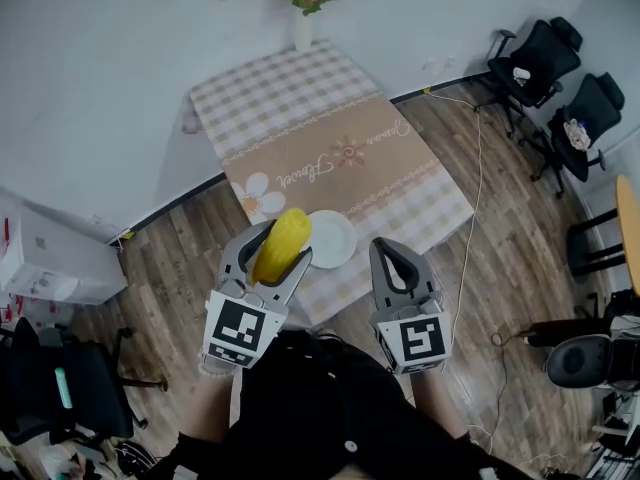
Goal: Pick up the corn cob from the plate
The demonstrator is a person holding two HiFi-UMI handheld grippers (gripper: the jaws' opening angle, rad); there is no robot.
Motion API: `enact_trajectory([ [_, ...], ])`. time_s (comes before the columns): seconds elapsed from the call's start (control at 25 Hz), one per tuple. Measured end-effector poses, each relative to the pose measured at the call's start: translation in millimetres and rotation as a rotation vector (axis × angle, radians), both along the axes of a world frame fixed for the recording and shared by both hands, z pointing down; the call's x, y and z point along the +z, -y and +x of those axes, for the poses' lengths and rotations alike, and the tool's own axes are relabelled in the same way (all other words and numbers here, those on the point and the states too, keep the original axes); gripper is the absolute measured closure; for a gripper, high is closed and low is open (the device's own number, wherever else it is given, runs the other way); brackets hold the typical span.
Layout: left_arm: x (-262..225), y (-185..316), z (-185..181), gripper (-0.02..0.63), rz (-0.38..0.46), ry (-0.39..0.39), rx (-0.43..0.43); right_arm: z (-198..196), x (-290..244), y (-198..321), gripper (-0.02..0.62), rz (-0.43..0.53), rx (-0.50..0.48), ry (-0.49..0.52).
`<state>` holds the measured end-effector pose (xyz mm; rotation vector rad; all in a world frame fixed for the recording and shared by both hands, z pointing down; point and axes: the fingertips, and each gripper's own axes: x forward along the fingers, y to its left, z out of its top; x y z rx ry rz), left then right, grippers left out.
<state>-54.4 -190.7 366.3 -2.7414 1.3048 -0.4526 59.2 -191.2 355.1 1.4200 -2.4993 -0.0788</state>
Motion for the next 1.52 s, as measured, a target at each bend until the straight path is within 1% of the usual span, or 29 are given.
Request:
enact_trajectory([
  [0.72,-3,-3,10,0.347,0.016,-0.003,0.019,4,3,-5,0.552,-0.006,-0.009,-0.023],
  [0.92,-4,-4,14,0.347,-0.02,-0.014,0.001,5,2,-5,0.552,-0.006,-0.013,-0.023],
  [1.08,-2,-4,15,0.347,0.017,0.015,0.03,5,4,-8,0.553,-0.015,-0.014,-0.035],
  [1.24,-3,-4,17,0.347,0.021,0.029,0.035,6,4,-7,0.552,-0.012,-0.011,-0.031],
  [1.52,-3,-4,21,0.347,0.024,0.028,0.044,7,5,-8,0.554,-0.017,-0.014,-0.04],
])
